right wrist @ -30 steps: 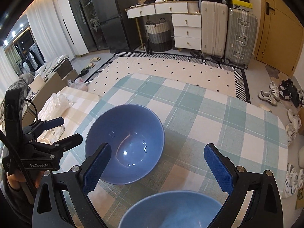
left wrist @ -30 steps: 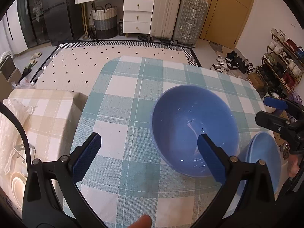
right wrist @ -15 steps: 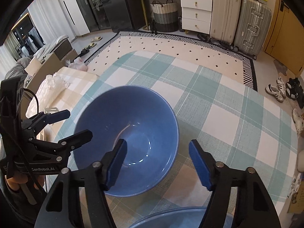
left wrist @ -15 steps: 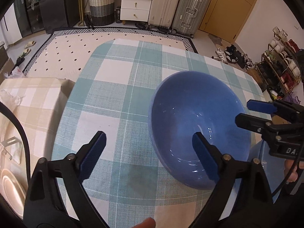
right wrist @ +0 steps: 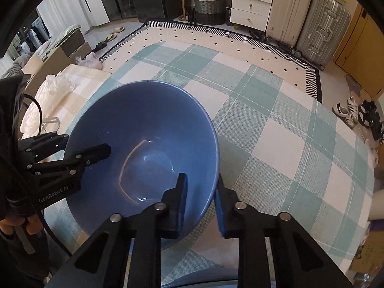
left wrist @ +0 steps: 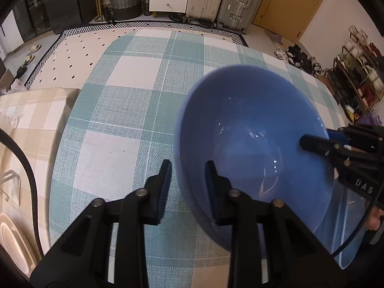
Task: Organize plates and bowls
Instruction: 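Close the left gripper on the blue bowl rim while the right gripper grips the opposite rim, then lift the blue bowl with both grippers and carry it over the stacked blue bowls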
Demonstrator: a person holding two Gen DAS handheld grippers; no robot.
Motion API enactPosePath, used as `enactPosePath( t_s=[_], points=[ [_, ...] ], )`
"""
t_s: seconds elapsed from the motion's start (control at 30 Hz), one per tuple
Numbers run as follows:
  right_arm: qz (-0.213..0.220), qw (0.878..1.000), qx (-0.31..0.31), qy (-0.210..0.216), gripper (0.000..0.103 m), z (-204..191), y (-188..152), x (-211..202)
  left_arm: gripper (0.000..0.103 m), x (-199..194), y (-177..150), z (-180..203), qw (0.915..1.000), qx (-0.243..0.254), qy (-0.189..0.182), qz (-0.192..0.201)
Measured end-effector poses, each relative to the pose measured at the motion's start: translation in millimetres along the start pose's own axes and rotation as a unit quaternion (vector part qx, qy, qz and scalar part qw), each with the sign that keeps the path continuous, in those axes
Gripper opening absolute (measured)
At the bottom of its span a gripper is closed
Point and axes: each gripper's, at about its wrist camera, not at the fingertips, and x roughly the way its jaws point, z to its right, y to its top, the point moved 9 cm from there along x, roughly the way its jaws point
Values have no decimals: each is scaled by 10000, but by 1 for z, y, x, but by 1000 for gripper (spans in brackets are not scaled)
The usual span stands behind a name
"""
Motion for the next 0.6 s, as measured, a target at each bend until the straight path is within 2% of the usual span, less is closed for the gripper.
enactPosePath(
  t_s=[0.07, 0.13, 0.3, 0.6],
  points=[
    [7, 10000, 12, 17, 13, 2, 1, 1, 18, 5, -1, 3, 10000, 12, -65, -28],
    [6, 10000, -13, -11, 13, 0, 1, 2, 10, 8, -1, 5, 9999, 28, -107, -66],
    [39, 10000, 15, 12, 13, 0, 2, 0, 8, 10, 1, 6, 9999, 34, -95, -38],
    [379, 9993, -50, -47, 12, -6, 10, -23, 8, -7, 7, 7, 9998, 22, -101, 163]
  ],
)
